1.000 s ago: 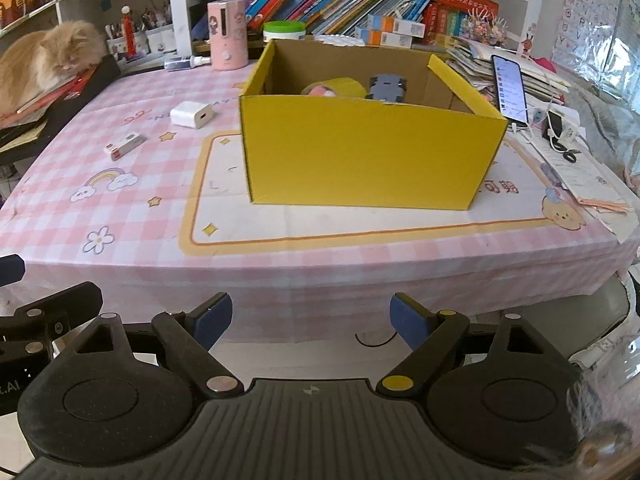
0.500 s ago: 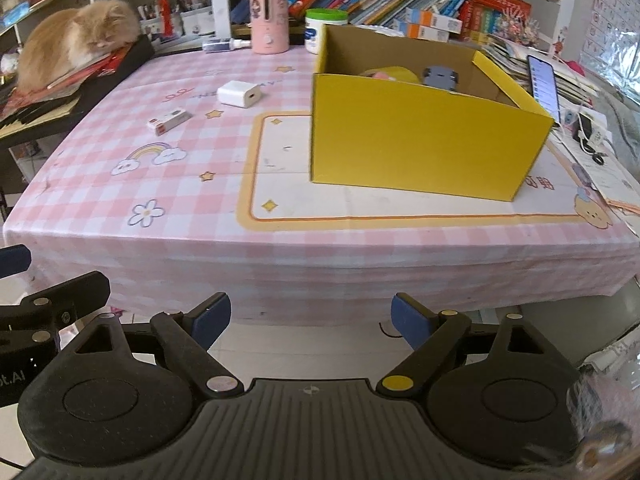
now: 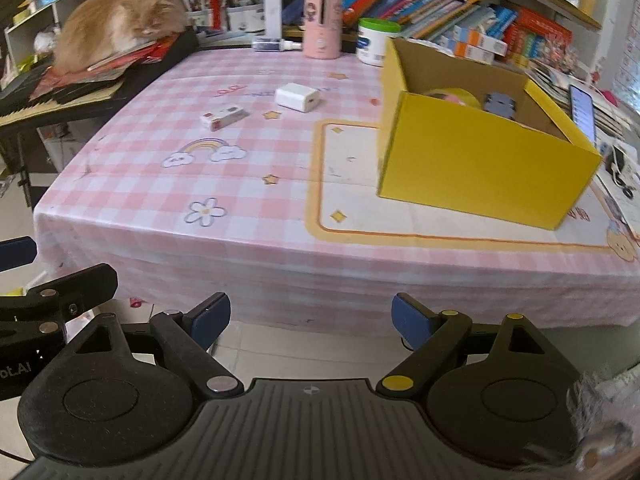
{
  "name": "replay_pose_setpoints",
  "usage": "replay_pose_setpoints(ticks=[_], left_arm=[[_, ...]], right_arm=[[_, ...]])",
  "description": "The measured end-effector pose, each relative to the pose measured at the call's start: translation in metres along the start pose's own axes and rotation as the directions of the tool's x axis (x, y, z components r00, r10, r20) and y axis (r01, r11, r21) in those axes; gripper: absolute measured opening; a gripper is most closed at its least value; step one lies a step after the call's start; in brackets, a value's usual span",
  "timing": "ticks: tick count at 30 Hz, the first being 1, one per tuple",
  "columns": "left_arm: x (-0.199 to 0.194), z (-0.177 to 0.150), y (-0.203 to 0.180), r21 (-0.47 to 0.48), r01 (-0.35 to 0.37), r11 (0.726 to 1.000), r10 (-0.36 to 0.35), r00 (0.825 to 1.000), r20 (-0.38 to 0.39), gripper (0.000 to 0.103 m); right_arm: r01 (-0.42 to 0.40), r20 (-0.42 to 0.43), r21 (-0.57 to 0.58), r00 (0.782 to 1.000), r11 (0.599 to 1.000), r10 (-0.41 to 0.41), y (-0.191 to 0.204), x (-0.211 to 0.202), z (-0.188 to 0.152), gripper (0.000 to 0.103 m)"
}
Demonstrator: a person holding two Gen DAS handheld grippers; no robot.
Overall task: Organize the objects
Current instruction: 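Withdraw both tools from the box toward the white charger and small box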
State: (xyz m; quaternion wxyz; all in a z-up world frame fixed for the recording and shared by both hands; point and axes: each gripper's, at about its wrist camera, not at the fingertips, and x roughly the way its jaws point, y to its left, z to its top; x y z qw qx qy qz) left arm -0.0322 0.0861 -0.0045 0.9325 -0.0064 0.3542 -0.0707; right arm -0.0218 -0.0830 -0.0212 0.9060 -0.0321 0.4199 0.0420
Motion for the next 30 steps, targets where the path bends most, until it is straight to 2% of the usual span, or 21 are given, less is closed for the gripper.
replay_pose_setpoints(ticks=[10,18,23,30], left_arm=[[0.007,0.006,0.015,-0.025,-0.038,0.999,0.038,0.999,0.002,0.089],[0.029,0.02,0.023,-0.035,-0.058,0.998,0.058,0.998,-0.01,0.089],[0.044,0.035,0.029,-0.062,-0.059,0.996,0.059,0.998,0.005,0.089],[0.069,0.058,0.038,-0.097,-0.072,0.993,0.074,0.997,0.014,0.089]], right_arm=[[-0.039,0.003,-0.041,0.999,0.998,0.039,0.018,0.013,0.013,0.087],[-0.067,-0.009,-0.055,0.998,0.996,0.067,0.022,0.035,0.029,0.087],[-0.086,-0.01,-0.068,0.996,0.994,0.085,0.024,0.052,0.048,0.086],[-0.107,0.031,-0.073,0.993,0.992,0.11,0.023,0.072,0.081,0.085]])
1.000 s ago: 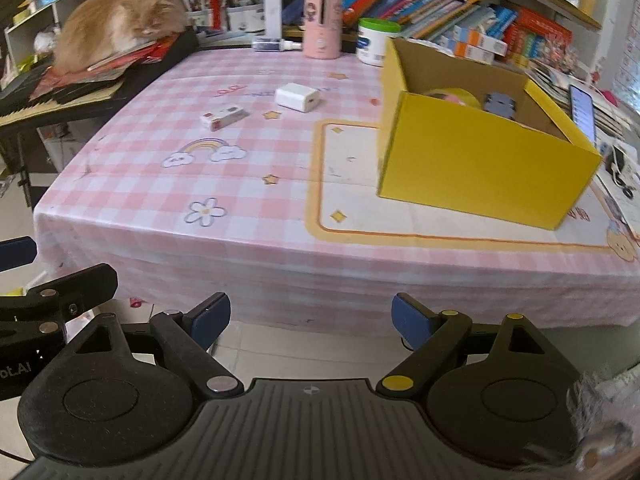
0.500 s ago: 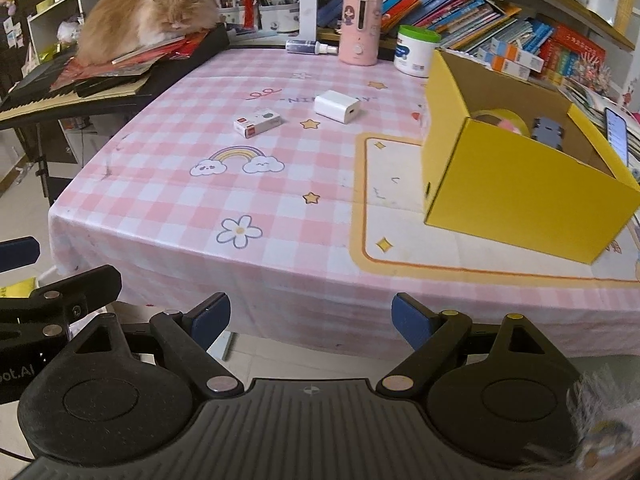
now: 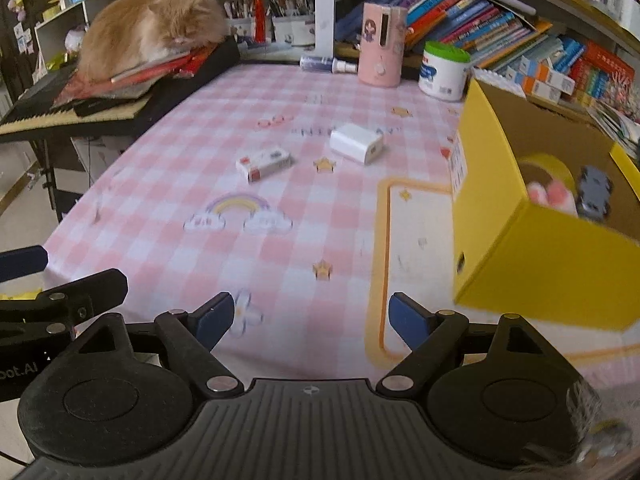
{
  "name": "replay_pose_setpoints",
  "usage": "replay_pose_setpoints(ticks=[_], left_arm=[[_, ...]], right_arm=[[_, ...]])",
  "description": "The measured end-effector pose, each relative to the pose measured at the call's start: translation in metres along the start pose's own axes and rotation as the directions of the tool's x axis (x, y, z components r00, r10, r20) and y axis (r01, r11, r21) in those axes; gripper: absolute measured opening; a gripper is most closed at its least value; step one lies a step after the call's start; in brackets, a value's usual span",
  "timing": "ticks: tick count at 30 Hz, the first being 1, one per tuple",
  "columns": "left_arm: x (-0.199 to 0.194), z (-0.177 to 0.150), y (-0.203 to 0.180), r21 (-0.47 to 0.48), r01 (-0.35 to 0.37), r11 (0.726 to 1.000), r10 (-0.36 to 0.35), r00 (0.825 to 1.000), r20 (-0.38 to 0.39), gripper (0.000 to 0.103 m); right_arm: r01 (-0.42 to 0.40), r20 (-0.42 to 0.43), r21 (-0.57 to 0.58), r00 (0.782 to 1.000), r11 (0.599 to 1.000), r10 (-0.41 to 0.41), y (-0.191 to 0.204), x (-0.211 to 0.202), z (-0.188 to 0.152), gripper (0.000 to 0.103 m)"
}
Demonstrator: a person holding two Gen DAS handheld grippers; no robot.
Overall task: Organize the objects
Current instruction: 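Grasp the small white-red box with the left tool while the right tool grasps the white charger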
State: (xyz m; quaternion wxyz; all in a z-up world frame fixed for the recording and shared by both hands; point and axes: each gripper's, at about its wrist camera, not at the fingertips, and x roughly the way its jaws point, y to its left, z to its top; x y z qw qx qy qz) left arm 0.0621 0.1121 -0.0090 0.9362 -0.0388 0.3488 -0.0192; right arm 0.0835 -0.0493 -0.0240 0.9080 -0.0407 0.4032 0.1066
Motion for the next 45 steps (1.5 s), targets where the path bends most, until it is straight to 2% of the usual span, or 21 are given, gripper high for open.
replay_pose_setpoints(ticks=[9,16,27,34,40,45], left_arm=[[0.029,0.024,0.001,-0.016,-0.018,1.0,0.017,1.0,-0.012,0.088],[0.051,0.042,0.0,-0.018,-0.026,1.0,0.025,0.999,-0.024,0.084],[0.12,0.072,-0.027,0.082,0.047,0.996,-0.04,0.996,-0.079,0.064],[0.168,0.082,-0.042,0.138,0.061,0.989,-0.044,0.991,-0.126,0.063],[0.193,0.085,-0.043,0.151,0.057,0.987,-0.033,0.987,-0.16,0.058],[0.199,0.085,-0.044,0.171,0.048,0.984,-0.02,0.987,-0.161,0.048]], right_arm=[[-0.016,0.003,-0.01,1.0,1.0,0.016,-0.01,0.031,0.038,0.084],[-0.024,0.02,0.027,1.0,0.999,0.024,-0.022,0.055,0.067,0.078],[-0.001,0.035,0.048,0.999,0.999,-0.001,-0.044,0.103,0.122,0.077],[0.015,-0.019,0.081,1.0,0.997,-0.014,-0.057,0.144,0.144,0.078],[0.03,-0.062,0.081,0.998,0.996,-0.025,-0.059,0.173,0.152,0.079],[0.027,-0.097,0.071,0.995,0.997,-0.02,-0.059,0.192,0.155,0.08]])
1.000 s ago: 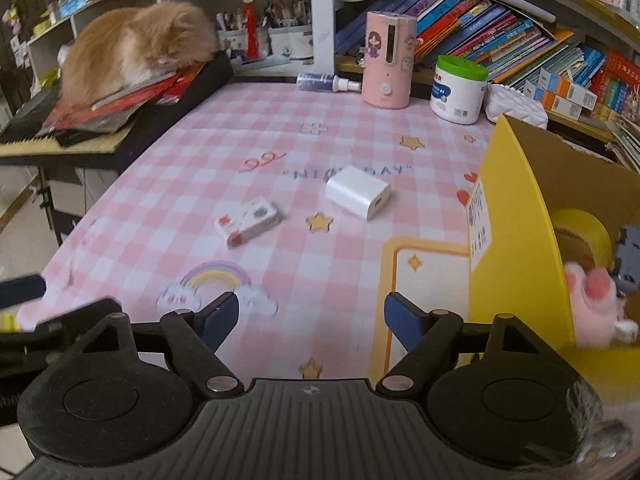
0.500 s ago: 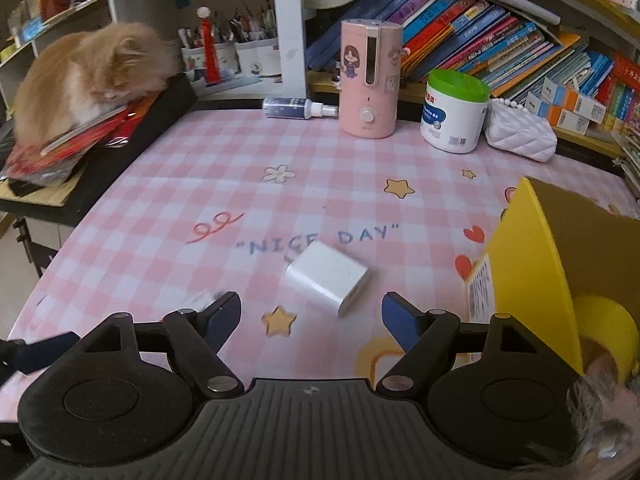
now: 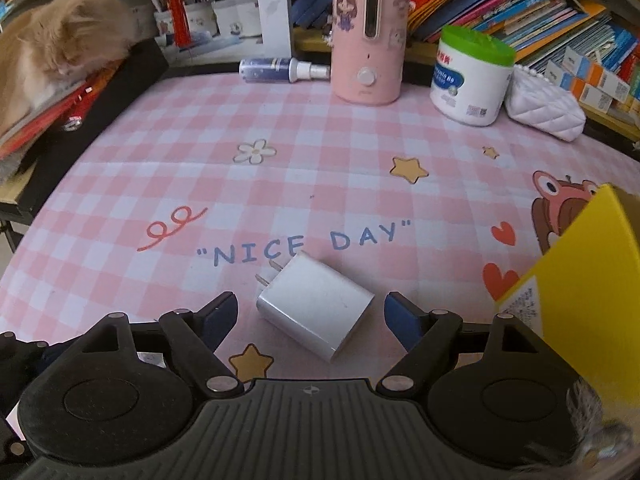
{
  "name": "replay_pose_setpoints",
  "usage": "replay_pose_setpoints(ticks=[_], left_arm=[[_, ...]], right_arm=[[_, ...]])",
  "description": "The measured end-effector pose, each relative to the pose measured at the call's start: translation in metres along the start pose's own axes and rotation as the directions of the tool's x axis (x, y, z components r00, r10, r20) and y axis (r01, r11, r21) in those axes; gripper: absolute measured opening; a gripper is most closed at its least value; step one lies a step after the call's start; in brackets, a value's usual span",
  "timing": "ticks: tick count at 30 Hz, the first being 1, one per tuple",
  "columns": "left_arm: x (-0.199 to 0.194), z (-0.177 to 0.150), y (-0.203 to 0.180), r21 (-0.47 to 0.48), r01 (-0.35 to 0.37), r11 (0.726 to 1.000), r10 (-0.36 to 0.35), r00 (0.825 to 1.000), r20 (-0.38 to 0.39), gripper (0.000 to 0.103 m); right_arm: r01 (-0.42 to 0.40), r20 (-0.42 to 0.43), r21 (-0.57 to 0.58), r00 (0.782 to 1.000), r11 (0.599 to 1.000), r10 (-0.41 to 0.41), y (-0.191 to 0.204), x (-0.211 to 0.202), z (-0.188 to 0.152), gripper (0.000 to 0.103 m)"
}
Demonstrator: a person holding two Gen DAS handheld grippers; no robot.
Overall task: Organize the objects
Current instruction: 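Grasp the small white-red box with the left tool while the right tool grasps the white charger, then lift the small box and charger and carry them over the yellow box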
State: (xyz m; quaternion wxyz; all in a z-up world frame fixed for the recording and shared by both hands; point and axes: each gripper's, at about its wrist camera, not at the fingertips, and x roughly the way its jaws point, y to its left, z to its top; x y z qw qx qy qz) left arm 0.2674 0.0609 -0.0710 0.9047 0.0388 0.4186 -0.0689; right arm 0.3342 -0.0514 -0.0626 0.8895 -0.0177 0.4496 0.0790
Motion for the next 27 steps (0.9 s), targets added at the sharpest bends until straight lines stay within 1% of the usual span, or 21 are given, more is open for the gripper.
replay_pose_setpoints(ticks=[1,3,4,5,6,10,13,16,21,27], left_arm=[[-0.001,0.0,0.0,0.0,0.004,1.0,-0.004,1.0,0.001,0.045],[-0.002,-0.001,0.001,-0.003,-0.009,1.0,0.009,1.0,0.007,0.032],[-0.002,-0.001,0.003,-0.012,-0.015,1.0,0.016,1.0,0.01,0.03],[-0.002,-0.001,0.005,-0.018,-0.016,1.0,0.016,1.0,0.011,0.028],[-0.003,-0.001,0.006,-0.024,-0.01,1.0,0.011,1.0,0.011,0.028],[-0.008,-0.003,0.008,-0.048,0.003,0.999,-0.003,1.0,0.009,0.028],[-0.02,-0.006,0.01,-0.082,0.02,0.996,-0.018,0.999,0.03,0.028],[-0.035,-0.008,0.014,-0.106,0.035,0.994,-0.03,0.998,0.051,0.028],[-0.057,-0.016,0.024,-0.134,0.039,0.99,-0.029,0.997,0.072,0.028],[-0.084,-0.03,0.034,-0.163,0.039,0.986,-0.023,0.995,0.1,0.028]], right_arm=[[0.0,-0.008,0.004,1.0,1.0,0.0,-0.001,0.003,0.0,0.079],[0.005,-0.021,0.013,1.0,1.0,-0.005,-0.003,0.008,-0.001,0.077],[0.003,-0.028,0.018,1.0,1.0,-0.003,-0.004,0.01,-0.001,0.075],[0.002,-0.033,0.023,0.999,1.0,-0.001,-0.005,0.011,-0.001,0.07],[0.001,-0.023,0.018,1.0,1.0,-0.001,-0.005,0.01,-0.001,0.063],[-0.017,-0.01,-0.01,1.0,1.0,0.017,-0.002,0.009,-0.002,0.063],[-0.034,-0.011,-0.002,0.999,0.999,0.034,-0.002,0.005,-0.004,0.063],[-0.046,0.009,-0.017,0.999,0.999,0.046,0.001,-0.007,-0.008,0.063],[-0.071,0.044,-0.02,0.996,0.997,0.071,0.004,-0.035,-0.016,0.063],[-0.097,0.053,-0.027,0.994,0.995,0.098,0.008,-0.063,-0.036,0.063]])
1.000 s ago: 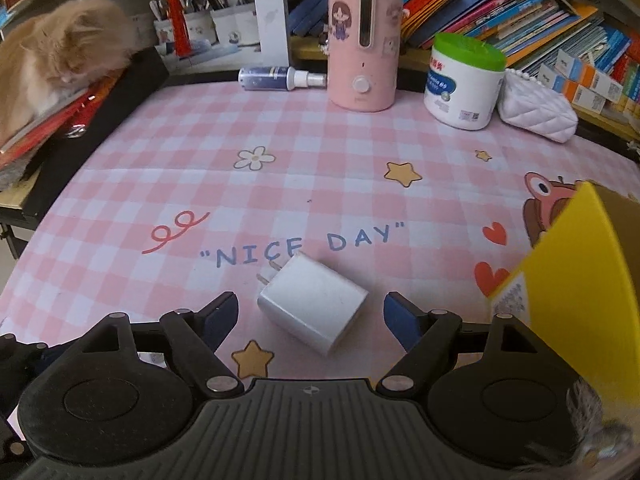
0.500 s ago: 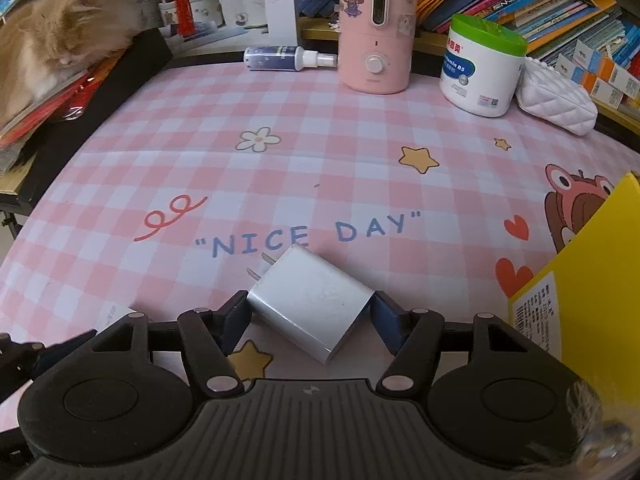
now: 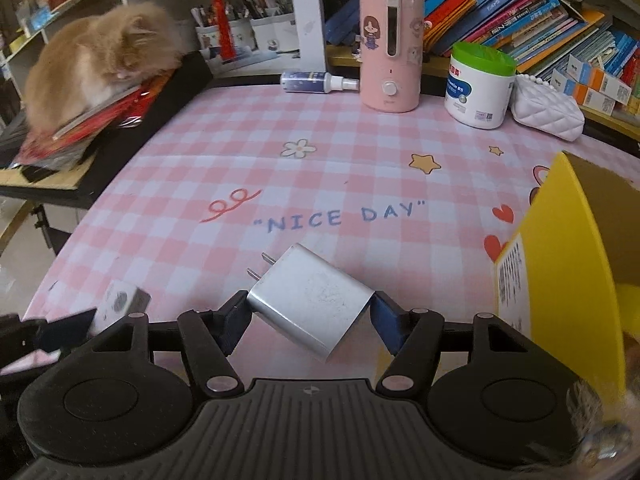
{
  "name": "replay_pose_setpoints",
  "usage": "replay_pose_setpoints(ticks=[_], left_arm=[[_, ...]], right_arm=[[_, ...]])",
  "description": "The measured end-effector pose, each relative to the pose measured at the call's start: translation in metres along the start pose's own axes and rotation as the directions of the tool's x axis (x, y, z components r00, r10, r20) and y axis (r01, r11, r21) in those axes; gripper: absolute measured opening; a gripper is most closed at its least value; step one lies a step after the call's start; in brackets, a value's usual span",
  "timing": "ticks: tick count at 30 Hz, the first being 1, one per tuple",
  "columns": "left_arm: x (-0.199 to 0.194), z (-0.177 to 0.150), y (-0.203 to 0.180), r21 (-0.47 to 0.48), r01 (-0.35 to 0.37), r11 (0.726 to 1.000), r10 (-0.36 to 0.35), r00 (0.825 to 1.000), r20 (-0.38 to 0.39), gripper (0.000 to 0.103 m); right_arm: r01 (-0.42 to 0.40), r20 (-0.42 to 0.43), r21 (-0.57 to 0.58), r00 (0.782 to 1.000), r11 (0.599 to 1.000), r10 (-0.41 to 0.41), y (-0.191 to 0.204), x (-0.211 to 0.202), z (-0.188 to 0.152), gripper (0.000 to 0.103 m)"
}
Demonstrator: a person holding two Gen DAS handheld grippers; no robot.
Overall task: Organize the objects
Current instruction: 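Lift the small box and charger and carry them over the yellow box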
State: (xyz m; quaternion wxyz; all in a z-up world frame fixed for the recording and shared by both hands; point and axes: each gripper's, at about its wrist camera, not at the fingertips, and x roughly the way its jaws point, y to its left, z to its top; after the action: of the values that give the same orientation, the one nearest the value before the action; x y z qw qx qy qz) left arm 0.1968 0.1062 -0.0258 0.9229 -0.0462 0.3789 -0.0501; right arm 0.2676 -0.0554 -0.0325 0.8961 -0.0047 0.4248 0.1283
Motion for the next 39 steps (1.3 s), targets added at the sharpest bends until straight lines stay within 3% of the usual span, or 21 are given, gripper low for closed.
replay_pose_setpoints(ticks=[9,25,39], left_arm=[[-0.044,-0.018,0.007,-0.031,0.036,0.999,-0.035,0.998,0.047,0.028],[-0.108,-0.069,0.009,-0.035,0.1,0.994,-0.098,0.994,0.048,0.028],[-0.146,-0.104,-0.007,0.042,0.155,0.987,-0.156,0.987,0.033,0.028]], right_arm=[[-0.023,0.019,-0.049,1.0,0.999,0.024,0.011,-0.044,-0.032,0.063],[-0.011,0.031,-0.027,0.999,1.0,0.012,0.035,-0.11,-0.101,0.063],[0.028,0.063,0.035,0.998,0.999,-0.03,0.043,-0.156,-0.151,0.063]])
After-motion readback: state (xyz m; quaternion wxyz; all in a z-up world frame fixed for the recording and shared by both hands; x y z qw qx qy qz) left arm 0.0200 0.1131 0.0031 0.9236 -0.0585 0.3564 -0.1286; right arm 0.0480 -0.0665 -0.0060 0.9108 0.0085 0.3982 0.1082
